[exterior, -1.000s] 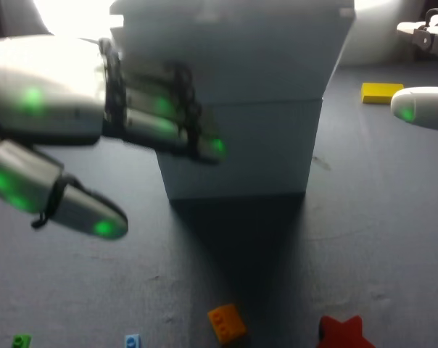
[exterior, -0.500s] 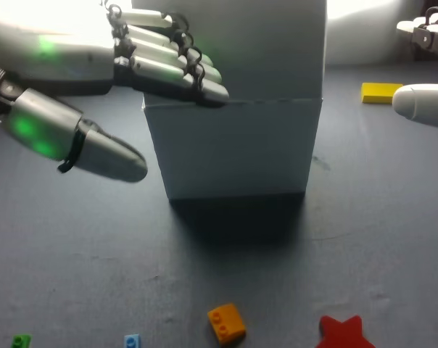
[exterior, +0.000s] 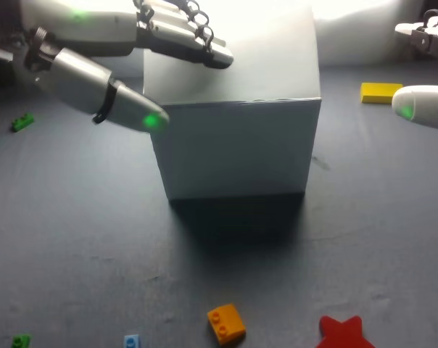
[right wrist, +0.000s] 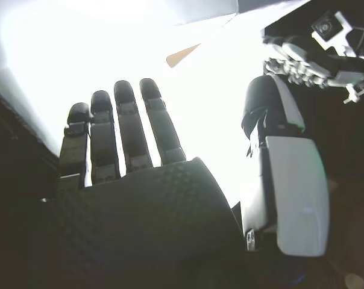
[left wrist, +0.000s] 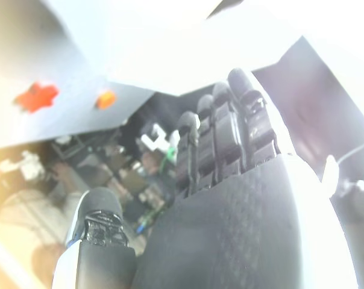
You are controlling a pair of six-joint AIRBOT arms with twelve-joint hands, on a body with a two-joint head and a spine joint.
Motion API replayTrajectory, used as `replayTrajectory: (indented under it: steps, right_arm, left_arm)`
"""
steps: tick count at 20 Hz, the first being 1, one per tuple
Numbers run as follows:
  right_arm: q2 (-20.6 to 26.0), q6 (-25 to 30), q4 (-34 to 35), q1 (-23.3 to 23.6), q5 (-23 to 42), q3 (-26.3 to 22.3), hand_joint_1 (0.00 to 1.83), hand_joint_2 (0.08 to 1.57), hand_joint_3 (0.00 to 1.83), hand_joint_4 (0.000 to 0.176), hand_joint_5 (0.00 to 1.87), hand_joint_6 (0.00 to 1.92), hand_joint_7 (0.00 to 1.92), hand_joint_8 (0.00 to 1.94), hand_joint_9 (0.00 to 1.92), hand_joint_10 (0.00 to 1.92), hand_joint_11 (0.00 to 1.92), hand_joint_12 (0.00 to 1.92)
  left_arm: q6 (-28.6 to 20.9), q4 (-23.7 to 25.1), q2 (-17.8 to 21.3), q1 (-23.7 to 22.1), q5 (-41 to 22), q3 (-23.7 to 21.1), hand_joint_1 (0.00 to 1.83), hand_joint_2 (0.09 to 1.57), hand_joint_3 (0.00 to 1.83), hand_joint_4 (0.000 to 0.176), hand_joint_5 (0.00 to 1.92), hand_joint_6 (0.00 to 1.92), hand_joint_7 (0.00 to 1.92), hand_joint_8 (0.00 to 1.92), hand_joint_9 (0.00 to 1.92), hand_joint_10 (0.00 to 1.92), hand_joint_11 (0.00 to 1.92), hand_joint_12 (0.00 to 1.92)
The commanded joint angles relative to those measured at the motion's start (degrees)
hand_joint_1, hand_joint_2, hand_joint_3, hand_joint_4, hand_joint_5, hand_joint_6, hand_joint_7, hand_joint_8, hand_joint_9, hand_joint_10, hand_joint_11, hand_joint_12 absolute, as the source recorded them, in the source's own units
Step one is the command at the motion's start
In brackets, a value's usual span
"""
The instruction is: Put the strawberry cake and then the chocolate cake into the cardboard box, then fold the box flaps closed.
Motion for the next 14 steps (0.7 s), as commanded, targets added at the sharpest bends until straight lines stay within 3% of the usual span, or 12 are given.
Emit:
replayTrajectory:
  steps: [1, 6, 14]
  right_arm:
    - [0.75, 0.3, -0.95, 0.5, 6.82, 0.22, 0.0, 1.17, 0.01, 0.0, 0.15, 0.01, 0.15, 0.01, 0.11, 0.01, 0.0, 0.0]
    - [0.67, 0.3, -0.99, 0.5, 6.83, 0.22, 0.0, 1.17, 0.01, 0.0, 0.17, 0.01, 0.17, 0.01, 0.1, 0.01, 0.0, 0.0]
    - [0.67, 0.3, -1.04, 0.43, 6.82, 0.22, 0.0, 1.18, 0.01, 0.0, 0.16, 0.01, 0.17, 0.01, 0.11, 0.01, 0.01, 0.0]
  left_arm:
    - [-0.22, -4.38, -0.4, -0.74, -0.75, 0.9, 0.0, 1.2, 0.01, 0.026, 0.22, 0.0, 0.24, 0.0, 0.24, 0.01, 0.0, 0.83]
    - [-0.22, -2.76, -5.78, 0.69, -0.61, 6.57, 0.0, 1.2, 0.0, 0.024, 0.22, 0.0, 0.23, 0.0, 0.23, 0.0, 0.0, 0.83]
    - [-0.77, -0.58, -5.24, 4.95, -0.24, 4.3, 0.0, 1.2, 0.0, 0.023, 0.24, 0.0, 0.24, 0.0, 0.23, 0.0, 0.0, 0.86]
